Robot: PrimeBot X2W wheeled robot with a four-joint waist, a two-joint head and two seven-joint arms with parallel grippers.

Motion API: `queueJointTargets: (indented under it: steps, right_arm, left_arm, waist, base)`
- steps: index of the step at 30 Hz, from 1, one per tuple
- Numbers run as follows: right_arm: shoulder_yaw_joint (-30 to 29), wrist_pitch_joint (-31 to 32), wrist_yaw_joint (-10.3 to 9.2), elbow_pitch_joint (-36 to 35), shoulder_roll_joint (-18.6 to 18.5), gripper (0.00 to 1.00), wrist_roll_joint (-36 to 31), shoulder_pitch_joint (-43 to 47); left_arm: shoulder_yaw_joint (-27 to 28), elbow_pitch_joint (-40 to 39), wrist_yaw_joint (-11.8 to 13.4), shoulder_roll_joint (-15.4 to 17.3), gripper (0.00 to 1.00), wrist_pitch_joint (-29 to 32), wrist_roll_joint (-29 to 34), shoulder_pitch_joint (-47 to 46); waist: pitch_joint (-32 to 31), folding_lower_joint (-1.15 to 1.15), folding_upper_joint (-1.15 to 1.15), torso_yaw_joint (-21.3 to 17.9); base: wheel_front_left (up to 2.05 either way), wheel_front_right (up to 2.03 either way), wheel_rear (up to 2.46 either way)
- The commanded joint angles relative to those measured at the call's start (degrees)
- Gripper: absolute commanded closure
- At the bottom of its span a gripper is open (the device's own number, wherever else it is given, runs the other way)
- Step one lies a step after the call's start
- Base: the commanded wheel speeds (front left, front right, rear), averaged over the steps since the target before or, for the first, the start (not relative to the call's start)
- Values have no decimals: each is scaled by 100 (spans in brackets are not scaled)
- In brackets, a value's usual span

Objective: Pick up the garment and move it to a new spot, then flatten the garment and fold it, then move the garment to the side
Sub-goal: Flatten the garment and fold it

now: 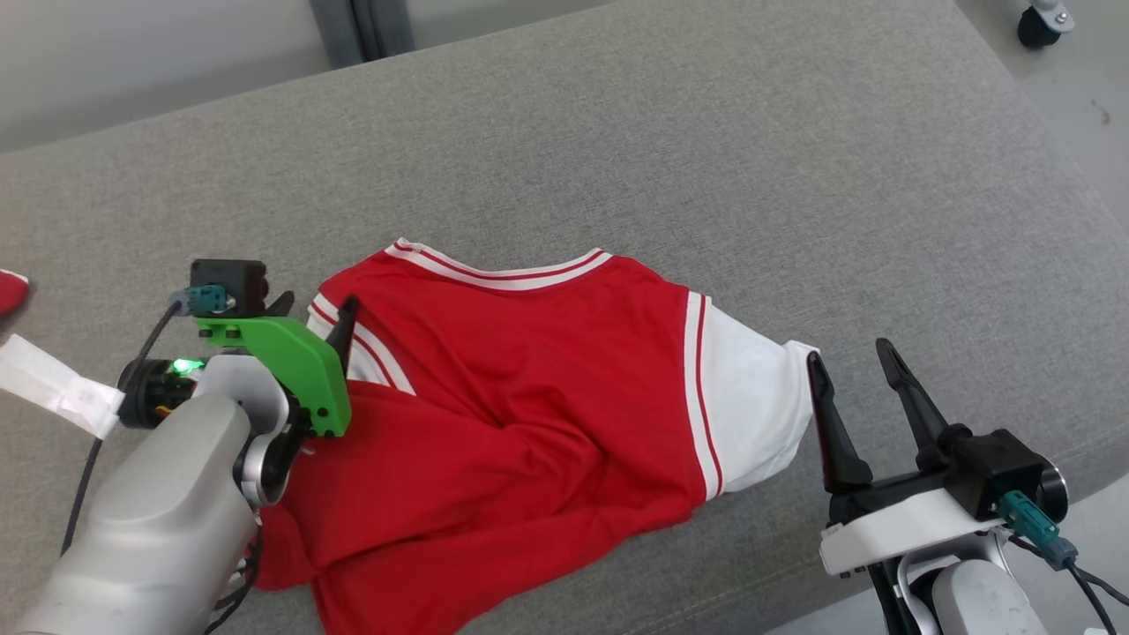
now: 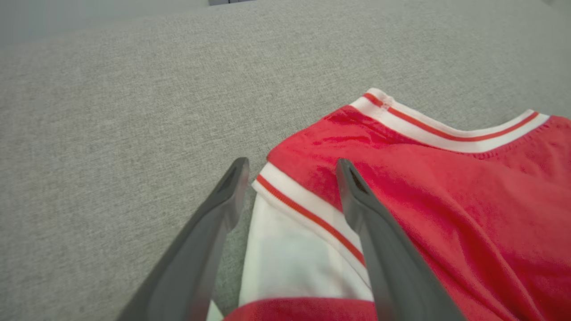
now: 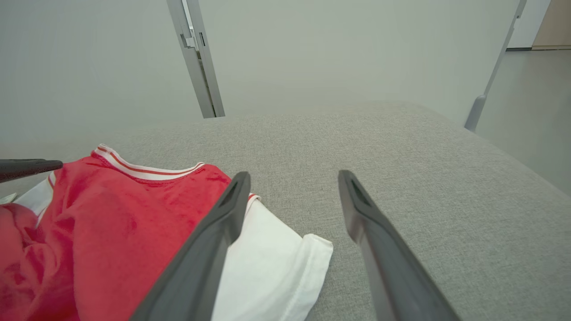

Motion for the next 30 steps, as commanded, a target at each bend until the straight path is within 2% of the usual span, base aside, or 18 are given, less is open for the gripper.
queueJointTargets:
  steps: [1,5,10,11,12,13,16,23,27,30]
  right_arm:
    - [37,-17,-8,8,-2,0,2,-78]
    - [53,-17,-8,22,-1,0,14,-30]
    - [106,-17,-8,40,-2,0,47,-38]
    - [115,-17,-8,39,-2,0,50,-49]
    - [122,-17,-8,39,-2,0,57,-60]
    - [131,-17,-8,40,-1,0,64,-70]
    - [125,-17,-8,38,-2,0,92,-92]
    - [199,-17,-8,5,-2,0,147,-224]
    - [289,-17,-8,-40,-1,0,212,-352]
    - [352,-17,-8,-67,-2,0,260,-395]
  left_arm:
    - [18,163,-121,42,0,112,-96,-110]
    - [-124,513,-447,121,0,302,-28,-253]
    - [-130,818,-714,126,0,112,-23,-354]
    - [-149,866,-773,96,13,97,-30,-356]
    - [-183,892,-821,72,96,84,-10,-362]
    - [-195,912,-853,61,100,3,16,-387]
    - [-203,987,-862,60,100,-281,128,-551]
    - [-113,1173,-452,114,100,-1351,636,-1277]
    - [-16,1009,-211,234,100,-1533,1135,-1826]
    - [284,477,7,368,100,-1534,1641,-2051]
  waist:
    - [108,0,0,-115]
    - [215,0,0,-191]
    - [313,0,0,-244]
    - [328,0,0,-253]
    - [336,0,0,-260]
    - [345,0,0,-270]
    - [366,0,0,-280]
    - [579,0,0,-423]
    - [792,0,0,-595]
    - [939,0,0,-733]
  base:
    - [0,0,0]
    - [0,0,0]
    - [0,0,0]
    - [0,0,0]
    - [0,0,0]
    - [0,0,0]
    - [0,0,0]
    - [0,0,0]
    - [0,0,0]
    - [0,0,0]
